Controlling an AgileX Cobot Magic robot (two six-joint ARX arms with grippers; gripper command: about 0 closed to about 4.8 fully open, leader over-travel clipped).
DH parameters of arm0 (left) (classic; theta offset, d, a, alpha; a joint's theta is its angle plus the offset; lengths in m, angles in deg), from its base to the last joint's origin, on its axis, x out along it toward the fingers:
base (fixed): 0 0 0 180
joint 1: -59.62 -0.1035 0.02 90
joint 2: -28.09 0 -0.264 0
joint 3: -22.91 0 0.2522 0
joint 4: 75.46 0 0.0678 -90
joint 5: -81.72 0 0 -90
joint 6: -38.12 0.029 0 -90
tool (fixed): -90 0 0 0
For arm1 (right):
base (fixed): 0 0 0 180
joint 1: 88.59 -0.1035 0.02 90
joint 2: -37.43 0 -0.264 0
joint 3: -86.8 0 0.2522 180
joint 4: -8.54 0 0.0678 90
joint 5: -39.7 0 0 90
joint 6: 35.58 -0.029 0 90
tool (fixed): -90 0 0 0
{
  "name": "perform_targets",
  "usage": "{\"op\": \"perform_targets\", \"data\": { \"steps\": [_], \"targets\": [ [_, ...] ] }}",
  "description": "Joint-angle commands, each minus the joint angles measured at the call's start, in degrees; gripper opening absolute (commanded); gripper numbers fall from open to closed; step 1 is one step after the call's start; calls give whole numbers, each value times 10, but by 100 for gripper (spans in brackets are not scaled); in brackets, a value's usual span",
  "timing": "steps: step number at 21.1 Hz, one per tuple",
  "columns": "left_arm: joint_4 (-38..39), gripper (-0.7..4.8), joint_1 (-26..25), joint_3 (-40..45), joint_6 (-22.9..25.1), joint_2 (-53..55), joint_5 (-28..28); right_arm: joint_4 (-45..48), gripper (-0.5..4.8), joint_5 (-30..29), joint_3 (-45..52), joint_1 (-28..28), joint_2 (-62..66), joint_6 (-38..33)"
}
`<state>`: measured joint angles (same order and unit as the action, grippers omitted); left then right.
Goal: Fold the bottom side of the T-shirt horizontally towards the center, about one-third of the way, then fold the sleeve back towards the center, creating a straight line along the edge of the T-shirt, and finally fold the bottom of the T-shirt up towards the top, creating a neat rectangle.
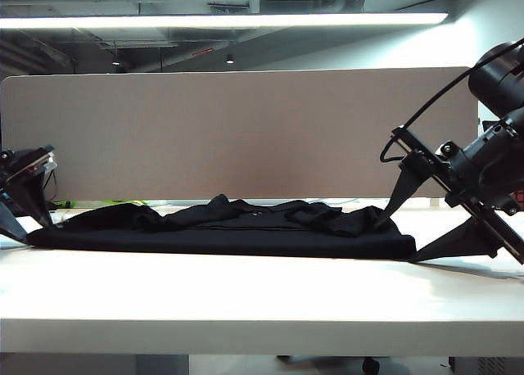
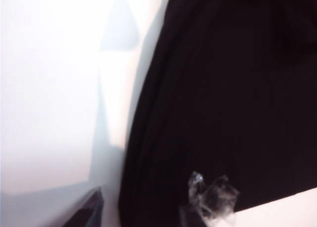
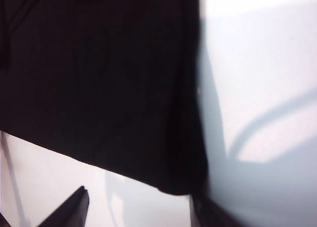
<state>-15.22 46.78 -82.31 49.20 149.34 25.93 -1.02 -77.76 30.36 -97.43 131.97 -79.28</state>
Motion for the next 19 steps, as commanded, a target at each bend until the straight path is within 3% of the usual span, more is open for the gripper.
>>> {"op": "perform_targets", "data": {
  "steps": [1,19],
  "targets": [
    [6,189,-1,-1,-4,5,-5,-4,285,6,3,-1,4,-9],
    [-16,187,37,-1,-4,6,-23,40,269,33,3,-1,24,-28]
  ]
}}
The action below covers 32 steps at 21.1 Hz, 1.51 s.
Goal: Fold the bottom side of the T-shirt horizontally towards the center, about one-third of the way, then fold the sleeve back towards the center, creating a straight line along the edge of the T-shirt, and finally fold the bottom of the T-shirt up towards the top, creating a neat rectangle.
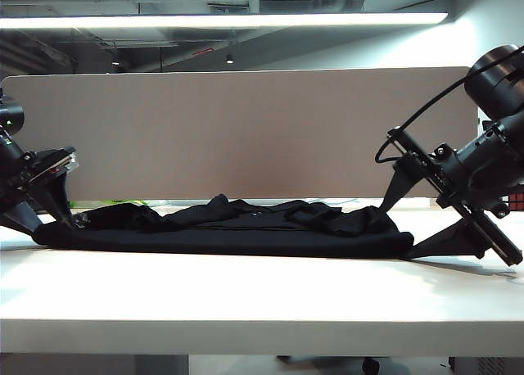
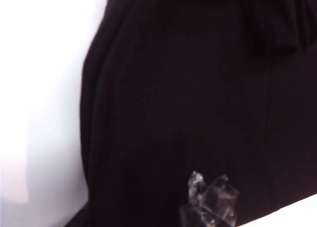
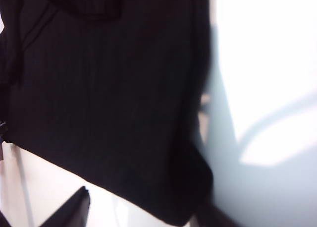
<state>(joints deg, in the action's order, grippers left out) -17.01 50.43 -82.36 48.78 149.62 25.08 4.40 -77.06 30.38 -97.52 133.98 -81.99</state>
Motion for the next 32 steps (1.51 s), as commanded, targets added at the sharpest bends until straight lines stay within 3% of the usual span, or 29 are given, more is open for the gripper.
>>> {"op": "perform_targets", "data": {
  "steps": [1,3,5,8,10,11,15,17,21,24,27,32],
  "targets": [
    [2,186,0,0,0,3,-15,-14,269,28,3,0,4,-1],
    [2,183,0,0,0,4,-15,-12,264,32,3,0,4,-1],
    [2,183,-1,0,-1,11,-14,-2,202,46,3,0,5,-1],
    [3,182,1,0,-2,23,-10,8,193,49,3,-2,8,-1],
    [6,171,5,0,-2,32,-10,10,133,49,3,-2,8,0],
    [9,144,7,0,-1,37,-10,12,87,50,3,-2,8,0],
    [11,45,9,4,9,39,-10,16,7,57,3,-2,8,3],
    [18,-7,8,4,11,38,-10,23,-6,57,3,-2,8,6],
    [38,-6,3,4,14,37,26,40,-6,46,3,-2,8,5],
    [61,-6,1,4,15,14,10,35,-6,19,3,-2,2,6],
    [101,-6,1,8,15,-33,-35,-1,-6,13,3,-3,-36,42],
    [186,-6,9,50,41,-118,-45,-119,-6,13,4,-3,-150,116]
  ]
}}
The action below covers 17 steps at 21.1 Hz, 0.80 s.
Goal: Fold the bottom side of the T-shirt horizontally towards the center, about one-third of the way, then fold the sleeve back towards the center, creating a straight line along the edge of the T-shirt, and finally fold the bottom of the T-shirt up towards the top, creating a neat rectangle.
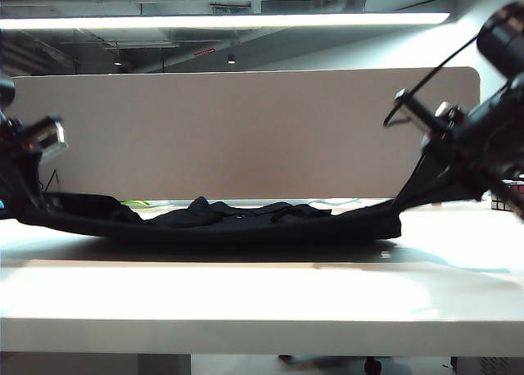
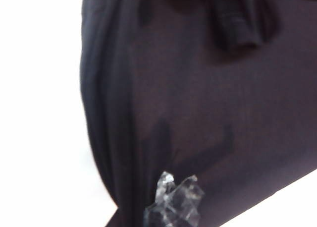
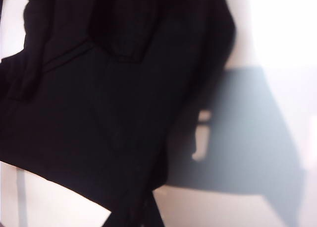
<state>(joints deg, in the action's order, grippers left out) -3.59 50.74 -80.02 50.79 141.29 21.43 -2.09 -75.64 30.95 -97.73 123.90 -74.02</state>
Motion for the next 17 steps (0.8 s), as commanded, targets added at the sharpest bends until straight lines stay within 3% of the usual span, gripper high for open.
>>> {"op": "perform_targets", "data": {
  "steps": [1,5,6,11,13,17],
  "targets": [
    [57,-6,10,41,20,-51,-13,-66,-6,-1,-2,0,-69,43],
    [39,-6,36,126,12,-156,-38,-121,-6,-2,-1,0,-185,59],
    [40,-6,55,143,4,-197,-68,-137,-6,-2,-2,0,-223,60],
    [76,-6,77,162,-11,-315,-101,-203,-6,-1,-2,0,-302,86],
    [82,-6,75,162,-20,-385,-140,-220,-6,3,-2,0,-344,91],
    [-24,-6,73,161,-48,-425,-154,-195,-6,26,-2,12,-348,99]
  ]
}}
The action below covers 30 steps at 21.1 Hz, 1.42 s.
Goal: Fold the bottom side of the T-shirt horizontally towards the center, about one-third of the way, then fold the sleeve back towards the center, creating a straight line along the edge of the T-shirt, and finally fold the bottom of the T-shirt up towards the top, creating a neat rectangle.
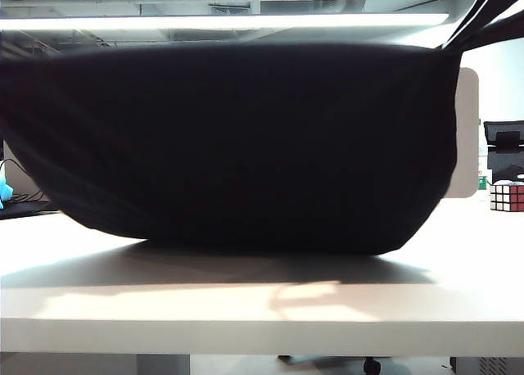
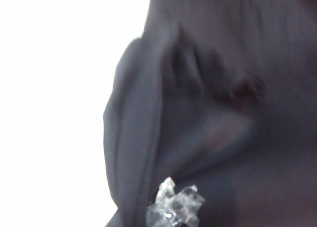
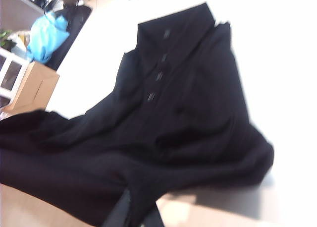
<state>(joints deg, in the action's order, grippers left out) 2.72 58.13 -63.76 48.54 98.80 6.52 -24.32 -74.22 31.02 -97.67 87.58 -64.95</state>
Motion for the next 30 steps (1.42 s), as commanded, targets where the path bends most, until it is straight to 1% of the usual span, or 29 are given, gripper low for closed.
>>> {"op": "perform_targets", "data": {
  "steps": [1,3,4,6,7,9,11,12,15,19,21,25,27,30],
  "targets": [
    [-111,-6,-1,-2,-30,7,-4,39,-6,8,-3,15,26,8],
    [-142,-6,-1,-3,-36,27,19,78,-6,4,-3,15,55,6],
    [-160,-6,-2,-3,-36,45,30,127,-6,0,-4,15,84,-2],
    [-201,-6,-2,-3,-37,81,33,192,-6,-4,-10,16,135,-20],
    [-217,-6,-2,-4,-38,95,33,195,-6,-4,-21,17,157,-19],
    [-252,-6,-2,-26,-38,150,34,194,-6,-12,-76,19,238,9],
    [-272,-6,-2,-42,-38,177,34,195,-6,-11,-111,18,276,20],
    [-294,-6,-2,-56,-38,200,34,196,-6,-10,-146,19,312,29],
    [-313,-6,-2,-107,-49,259,35,192,-6,-15,-211,32,384,40],
    [-315,-6,-5,-159,-49,312,34,194,-5,-16,-248,49,440,42],
    [-336,-6,-9,-183,-51,337,32,198,-6,-15,-260,61,469,42],
    [-365,-6,-13,-198,-64,359,34,212,-6,-15,-267,78,497,42],
    [-383,-6,-16,-211,-67,379,34,238,-5,-15,-269,86,515,39],
    [-384,-6,-16,-229,-68,398,32,240,-6,-16,-286,89,533,39]
  ]
}}
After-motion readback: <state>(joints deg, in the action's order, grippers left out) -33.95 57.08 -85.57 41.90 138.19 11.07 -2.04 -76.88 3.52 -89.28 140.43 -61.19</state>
